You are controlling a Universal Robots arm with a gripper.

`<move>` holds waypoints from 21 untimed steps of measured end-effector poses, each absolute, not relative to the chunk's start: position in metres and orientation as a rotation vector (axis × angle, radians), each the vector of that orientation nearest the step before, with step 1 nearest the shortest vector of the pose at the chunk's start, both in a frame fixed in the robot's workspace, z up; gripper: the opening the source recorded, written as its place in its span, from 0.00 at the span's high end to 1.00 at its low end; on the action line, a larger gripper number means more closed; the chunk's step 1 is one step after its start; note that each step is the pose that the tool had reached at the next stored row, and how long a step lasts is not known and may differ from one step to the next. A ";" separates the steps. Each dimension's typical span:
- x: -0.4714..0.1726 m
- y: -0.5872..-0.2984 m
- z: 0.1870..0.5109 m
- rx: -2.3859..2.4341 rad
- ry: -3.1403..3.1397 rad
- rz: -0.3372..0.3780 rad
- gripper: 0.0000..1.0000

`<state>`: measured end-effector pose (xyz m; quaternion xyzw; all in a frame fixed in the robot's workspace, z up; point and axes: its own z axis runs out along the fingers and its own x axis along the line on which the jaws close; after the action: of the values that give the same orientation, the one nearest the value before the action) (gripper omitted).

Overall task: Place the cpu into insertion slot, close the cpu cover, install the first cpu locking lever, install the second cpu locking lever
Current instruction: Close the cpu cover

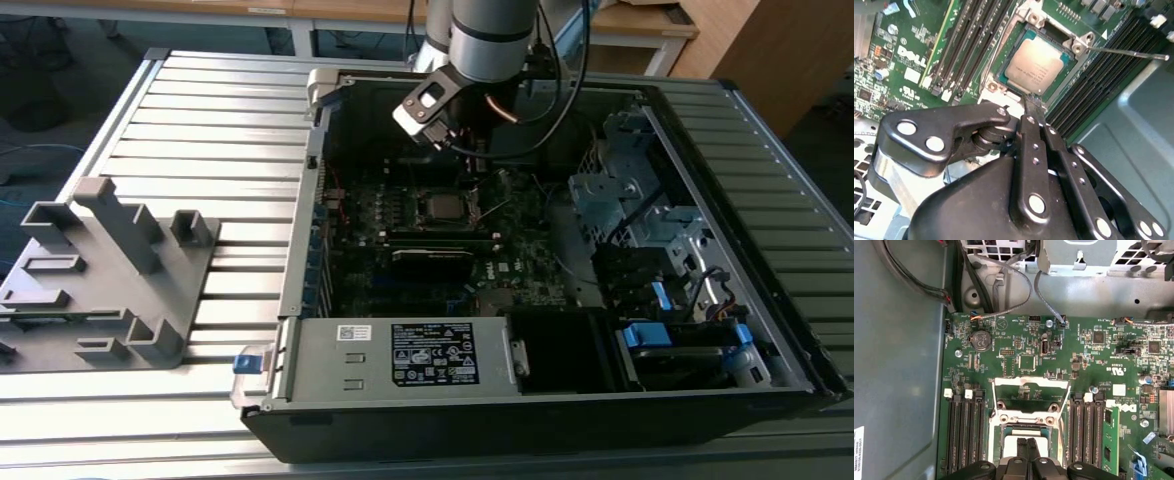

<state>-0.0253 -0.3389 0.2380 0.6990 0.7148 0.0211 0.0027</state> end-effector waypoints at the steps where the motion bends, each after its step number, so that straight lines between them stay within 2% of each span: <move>1: -0.025 -0.339 0.239 2.192 2.242 0.065 0.89; 21: -0.025 -0.339 0.260 2.192 2.242 0.066 0.89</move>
<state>-0.0253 -0.3389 0.2604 0.6990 0.7148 0.0211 0.0027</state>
